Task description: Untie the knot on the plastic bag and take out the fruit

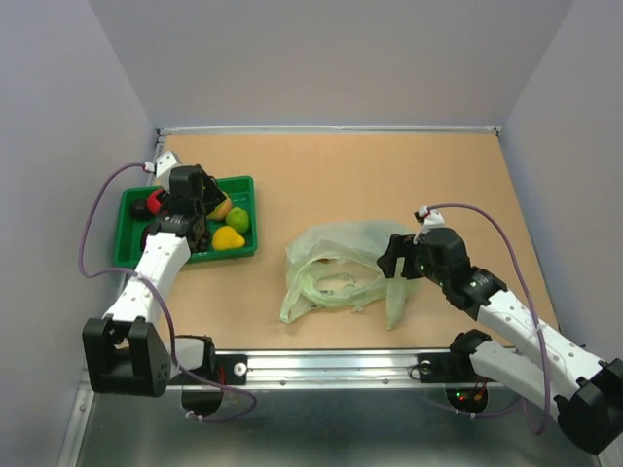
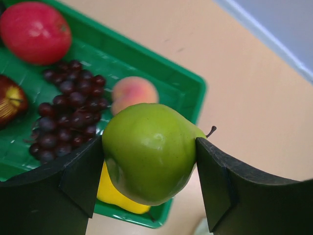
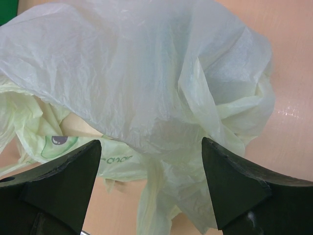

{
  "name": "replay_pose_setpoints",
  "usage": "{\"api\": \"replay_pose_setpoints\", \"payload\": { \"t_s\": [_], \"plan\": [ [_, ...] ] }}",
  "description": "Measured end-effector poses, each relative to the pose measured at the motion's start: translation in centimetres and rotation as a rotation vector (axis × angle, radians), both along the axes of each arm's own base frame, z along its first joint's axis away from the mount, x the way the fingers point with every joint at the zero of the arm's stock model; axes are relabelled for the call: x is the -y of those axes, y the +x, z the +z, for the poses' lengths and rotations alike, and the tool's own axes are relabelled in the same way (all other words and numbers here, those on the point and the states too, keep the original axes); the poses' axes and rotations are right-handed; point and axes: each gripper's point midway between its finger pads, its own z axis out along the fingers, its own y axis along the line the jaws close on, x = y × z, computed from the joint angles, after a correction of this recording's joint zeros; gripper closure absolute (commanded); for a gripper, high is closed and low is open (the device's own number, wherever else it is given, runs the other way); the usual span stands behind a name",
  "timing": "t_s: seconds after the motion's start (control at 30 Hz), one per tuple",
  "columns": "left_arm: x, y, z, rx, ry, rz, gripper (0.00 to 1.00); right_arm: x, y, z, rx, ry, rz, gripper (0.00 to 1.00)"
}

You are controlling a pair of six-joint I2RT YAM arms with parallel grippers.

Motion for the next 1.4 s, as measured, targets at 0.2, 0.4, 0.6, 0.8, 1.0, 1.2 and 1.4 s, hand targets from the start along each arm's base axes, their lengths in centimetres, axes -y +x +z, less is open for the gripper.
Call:
{"api": "replay_pose_setpoints", "payload": {
  "t_s": [0.2,0.4,0.6,0.8,1.0,1.2,1.4],
  "plan": [
    [-3.9,-0.1,-5.7,-0.154,-0.006,0.099,0.07,-0.2,-0.2,0.5,0.014,0.012,0.015,0.12],
    [-4.6,-0.1,-4.4,-0.106,-0.015,0.124,0.05,-0.2,-0.2,0.9,0.029,0.019,0.021,0.11],
    [-3.8,-1.4,-2.9,-0.055,-0.014,0.087,0.10,-0.2,-0.2,0.9,0.029,0.019,0.021,0.11],
    [6.8,-4.3,-0.2,0.038,-0.019,-0.227,0.14,-0.2,-0.2,0.7,0.022,0.014,0.021,0.11],
    [20.3,-12.2,1.9,0.088,-0.135,-0.626,0.15,-0.2,-0.2,0.3,0.012,0.001,0.024,0.11],
    [29.8,-18.8,-1.0,-0.023,-0.131,-0.836,0.18,-0.2,-0.1,-0.1,0.001,-0.009,0.026,0.11],
    [32.6,-17.7,-9.3,-0.148,0.065,-0.779,0.21,-0.2,-0.2,0.2,0.008,-0.005,0.027,0.11]
  ]
}}
